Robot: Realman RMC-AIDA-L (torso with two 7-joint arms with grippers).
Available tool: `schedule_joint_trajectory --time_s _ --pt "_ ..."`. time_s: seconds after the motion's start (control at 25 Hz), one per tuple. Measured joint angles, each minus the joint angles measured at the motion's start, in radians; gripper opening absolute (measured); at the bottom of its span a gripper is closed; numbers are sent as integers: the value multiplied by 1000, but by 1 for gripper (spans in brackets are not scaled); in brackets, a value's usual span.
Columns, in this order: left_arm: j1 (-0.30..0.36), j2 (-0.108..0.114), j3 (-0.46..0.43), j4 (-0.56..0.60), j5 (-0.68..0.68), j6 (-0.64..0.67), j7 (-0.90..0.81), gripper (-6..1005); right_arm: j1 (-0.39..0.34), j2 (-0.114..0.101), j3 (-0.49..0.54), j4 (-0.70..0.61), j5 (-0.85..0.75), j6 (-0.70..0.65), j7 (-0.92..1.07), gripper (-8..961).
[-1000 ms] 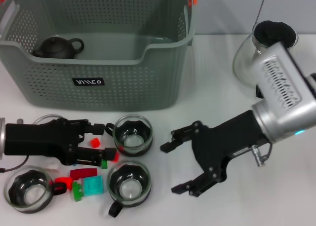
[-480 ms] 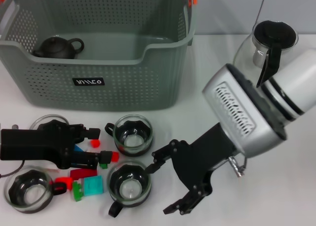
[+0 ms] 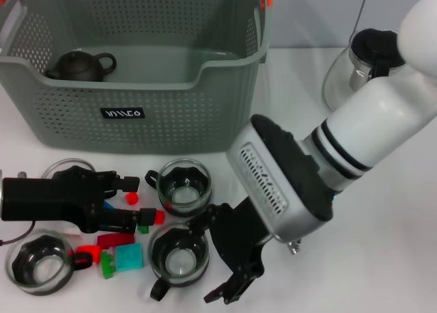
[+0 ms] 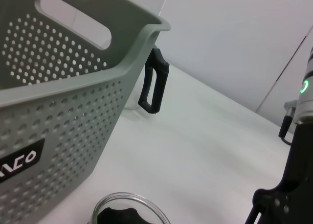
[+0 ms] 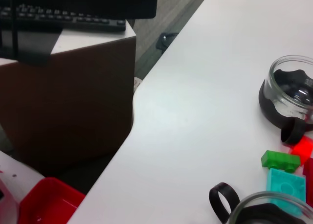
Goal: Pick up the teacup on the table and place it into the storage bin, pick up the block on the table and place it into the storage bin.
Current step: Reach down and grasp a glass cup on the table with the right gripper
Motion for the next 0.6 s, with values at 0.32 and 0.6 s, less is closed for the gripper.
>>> schedule_joint_trajectory --time_s 0.32,0.6 --pt "-1 0 0 2 -6 5 1 891 5 3 -132 -10 19 109 34 881" --pt "-2 0 0 1 -8 2 3 890 5 7 -207 -10 21 186 56 882"
